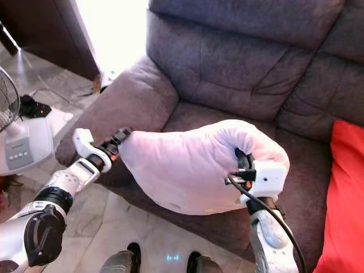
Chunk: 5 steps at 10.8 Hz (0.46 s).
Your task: Move the pillow to the sofa from floor
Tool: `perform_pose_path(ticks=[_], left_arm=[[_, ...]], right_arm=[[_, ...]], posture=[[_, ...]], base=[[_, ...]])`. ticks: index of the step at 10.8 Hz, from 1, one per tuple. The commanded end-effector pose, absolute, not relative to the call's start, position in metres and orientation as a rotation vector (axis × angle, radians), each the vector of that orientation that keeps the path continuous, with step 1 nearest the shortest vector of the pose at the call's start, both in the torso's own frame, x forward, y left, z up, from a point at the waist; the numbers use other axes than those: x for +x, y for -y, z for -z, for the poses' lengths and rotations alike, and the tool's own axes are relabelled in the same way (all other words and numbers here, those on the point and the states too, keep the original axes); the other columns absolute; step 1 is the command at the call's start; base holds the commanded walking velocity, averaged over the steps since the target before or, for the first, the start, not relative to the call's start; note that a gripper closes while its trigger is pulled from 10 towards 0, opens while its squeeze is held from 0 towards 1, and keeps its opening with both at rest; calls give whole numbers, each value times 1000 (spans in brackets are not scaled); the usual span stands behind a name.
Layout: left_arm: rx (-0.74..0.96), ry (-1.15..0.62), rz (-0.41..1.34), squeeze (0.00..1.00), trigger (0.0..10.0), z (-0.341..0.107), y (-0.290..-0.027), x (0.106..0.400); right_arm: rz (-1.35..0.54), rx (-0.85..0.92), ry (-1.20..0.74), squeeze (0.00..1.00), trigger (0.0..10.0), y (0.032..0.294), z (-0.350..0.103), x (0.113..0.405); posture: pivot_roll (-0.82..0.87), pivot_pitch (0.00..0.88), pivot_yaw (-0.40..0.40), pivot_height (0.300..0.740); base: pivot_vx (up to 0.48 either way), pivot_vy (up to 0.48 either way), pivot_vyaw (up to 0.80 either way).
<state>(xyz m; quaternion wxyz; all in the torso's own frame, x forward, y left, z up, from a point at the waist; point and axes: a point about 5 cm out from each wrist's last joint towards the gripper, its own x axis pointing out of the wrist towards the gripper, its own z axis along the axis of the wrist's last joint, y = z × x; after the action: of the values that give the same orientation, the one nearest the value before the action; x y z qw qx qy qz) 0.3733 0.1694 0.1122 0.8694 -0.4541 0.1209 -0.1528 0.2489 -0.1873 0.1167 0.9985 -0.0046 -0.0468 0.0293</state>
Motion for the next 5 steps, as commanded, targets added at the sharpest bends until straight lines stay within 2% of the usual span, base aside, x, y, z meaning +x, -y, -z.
perform_pose_path(ticks=[1,3,4,5], left_arm=[[-927,-288,372,0,10000,-112,-163,373],[-871,-333,390,0,10000,-109,-159,372],[-854,-366,401,0,7216,-104,-156,369],[-833,-386,401,0,0,-99,-156,367]], right_arm=[[-87,11,-43,0,10000,180,-93,241],[-84,11,-44,0,10000,180,-95,242],[-83,12,-46,0,10000,179,-95,242],[-82,13,-48,0,10000,179,-95,242]], posture=[[64,379,14,740],[63,372,17,740],[63,366,19,740],[63,363,19,740]], base=[[0,0,0],[0,0,0],[0,0,0],[0,0,0]])
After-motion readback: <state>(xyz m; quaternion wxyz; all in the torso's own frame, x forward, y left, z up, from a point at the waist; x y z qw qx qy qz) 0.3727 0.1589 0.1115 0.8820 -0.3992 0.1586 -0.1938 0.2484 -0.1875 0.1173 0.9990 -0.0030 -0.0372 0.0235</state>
